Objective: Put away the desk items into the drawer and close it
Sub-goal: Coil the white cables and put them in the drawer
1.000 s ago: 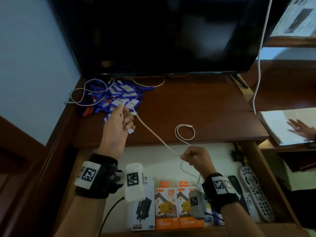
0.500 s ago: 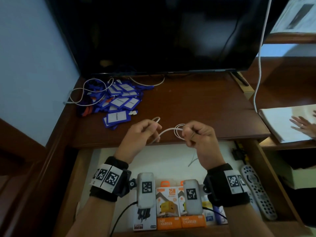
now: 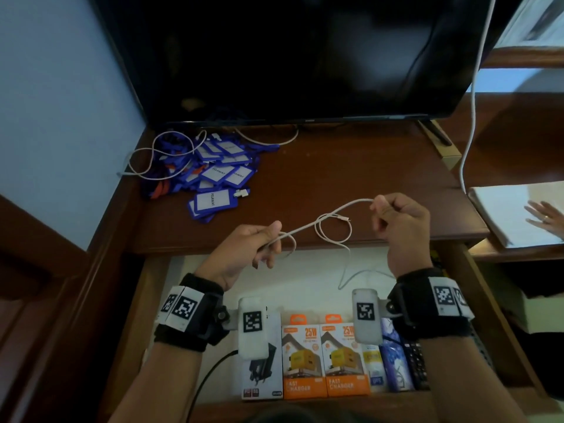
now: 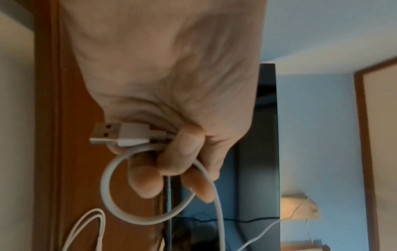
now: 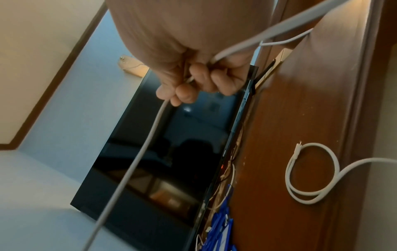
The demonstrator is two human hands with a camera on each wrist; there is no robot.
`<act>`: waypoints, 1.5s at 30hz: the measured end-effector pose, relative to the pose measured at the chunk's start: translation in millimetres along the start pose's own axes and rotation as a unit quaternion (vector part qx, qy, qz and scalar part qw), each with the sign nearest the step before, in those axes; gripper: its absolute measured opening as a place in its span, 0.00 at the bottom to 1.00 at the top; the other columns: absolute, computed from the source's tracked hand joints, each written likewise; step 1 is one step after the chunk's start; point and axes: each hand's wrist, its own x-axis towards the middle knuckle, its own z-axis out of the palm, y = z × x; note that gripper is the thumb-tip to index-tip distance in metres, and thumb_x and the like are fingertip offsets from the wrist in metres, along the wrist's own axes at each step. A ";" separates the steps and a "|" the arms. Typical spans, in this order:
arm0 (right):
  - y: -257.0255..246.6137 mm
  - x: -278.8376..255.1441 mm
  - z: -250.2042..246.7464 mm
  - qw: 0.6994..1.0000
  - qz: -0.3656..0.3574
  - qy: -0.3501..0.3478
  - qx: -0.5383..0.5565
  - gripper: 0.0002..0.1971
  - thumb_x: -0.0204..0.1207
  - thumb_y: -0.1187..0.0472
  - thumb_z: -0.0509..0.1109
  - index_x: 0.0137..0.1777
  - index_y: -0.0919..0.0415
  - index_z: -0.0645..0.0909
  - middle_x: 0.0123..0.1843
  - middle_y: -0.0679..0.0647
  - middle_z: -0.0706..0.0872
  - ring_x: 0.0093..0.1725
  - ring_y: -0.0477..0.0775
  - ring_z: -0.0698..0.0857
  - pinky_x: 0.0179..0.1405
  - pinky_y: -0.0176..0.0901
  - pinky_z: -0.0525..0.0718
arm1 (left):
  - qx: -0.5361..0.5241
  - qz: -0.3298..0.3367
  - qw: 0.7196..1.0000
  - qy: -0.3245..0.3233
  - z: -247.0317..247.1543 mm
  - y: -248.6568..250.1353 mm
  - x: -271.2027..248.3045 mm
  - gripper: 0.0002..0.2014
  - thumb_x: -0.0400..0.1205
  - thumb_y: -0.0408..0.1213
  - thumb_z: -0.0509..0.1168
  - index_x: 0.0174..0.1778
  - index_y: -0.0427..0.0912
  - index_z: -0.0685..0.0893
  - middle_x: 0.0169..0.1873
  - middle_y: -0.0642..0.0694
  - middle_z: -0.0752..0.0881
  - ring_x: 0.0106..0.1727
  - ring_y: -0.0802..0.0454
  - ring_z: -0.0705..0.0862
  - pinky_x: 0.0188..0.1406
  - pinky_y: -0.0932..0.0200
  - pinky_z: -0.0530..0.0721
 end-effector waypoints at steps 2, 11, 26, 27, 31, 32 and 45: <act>3.1 2.1 -0.8 1.000 0.000 -0.003 -0.012 0.13 0.81 0.69 0.65 0.34 0.65 0.79 0.18 0.48 0.74 0.21 0.46 0.69 0.23 0.31 0.71 | -0.078 0.015 0.997 -0.004 -0.8 -1.5 -0.5 0.21 0.82 0.52 0.56 0.28 0.42 0.78 0.16 0.50 0.69 0.27 0.51 0.75 0.42 0.55 0.74; 5.3 -3.4 0.5 1.000 0.005 -0.012 0.003 0.07 0.76 0.71 0.70 0.36 0.67 0.83 0.20 0.47 0.76 0.23 0.43 0.72 0.25 0.31 0.74 | -0.309 -0.078 0.942 -0.101 -26.1 -4.3 0.1 0.23 0.82 0.45 0.57 0.20 0.42 0.72 0.12 0.54 0.62 0.11 0.61 0.60 0.19 0.65 0.52; 48.0 -15.6 0.7 0.978 0.045 -0.112 -0.172 0.06 0.73 0.70 0.74 0.38 0.70 0.80 0.28 0.58 0.83 0.21 0.38 0.75 0.26 0.28 0.73 | -0.448 -0.025 0.892 0.052 -32.0 -11.6 0.1 0.20 0.87 0.47 0.52 0.29 0.45 0.74 0.17 0.53 0.62 0.17 0.58 0.62 0.28 0.61 0.66; 51.5 -20.4 2.8 0.971 0.047 -0.128 -0.194 0.05 0.74 0.72 0.73 0.38 0.68 0.81 0.28 0.58 0.84 0.22 0.39 0.77 0.30 0.30 0.75 | -0.452 -0.011 0.889 0.069 -30.9 -11.1 0.7 0.20 0.87 0.46 0.51 0.30 0.45 0.74 0.17 0.53 0.62 0.18 0.57 0.62 0.29 0.61 0.65; 57.5 -33.5 22.2 0.939 0.039 -0.176 -0.293 0.08 0.75 0.71 0.71 0.35 0.62 0.82 0.27 0.54 0.85 0.25 0.44 0.80 0.30 0.33 0.77 | -0.440 0.048 0.887 0.130 -19.9 -6.3 5.0 0.18 0.89 0.44 0.49 0.35 0.47 0.75 0.20 0.53 0.62 0.21 0.57 0.61 0.35 0.59 0.62; 55.6 -34.2 28.6 0.930 0.027 -0.195 -0.312 0.08 0.75 0.70 0.71 0.35 0.61 0.82 0.26 0.52 0.85 0.23 0.41 0.79 0.28 0.30 0.76 | -0.440 0.058 0.885 0.141 -17.3 -5.3 6.5 0.17 0.89 0.43 0.49 0.36 0.47 0.75 0.20 0.53 0.62 0.20 0.57 0.61 0.35 0.59 0.62; 28.7 -27.9 56.8 0.955 -0.010 -0.253 -0.156 0.07 0.71 0.68 0.77 0.35 0.64 0.82 0.29 0.49 0.83 0.30 0.46 0.79 0.35 0.38 0.80 | -0.546 0.171 0.789 0.225 -50.7 0.2 -3.1 0.16 0.89 0.45 0.48 0.38 0.53 0.76 0.22 0.55 0.66 0.21 0.61 0.63 0.33 0.64 0.64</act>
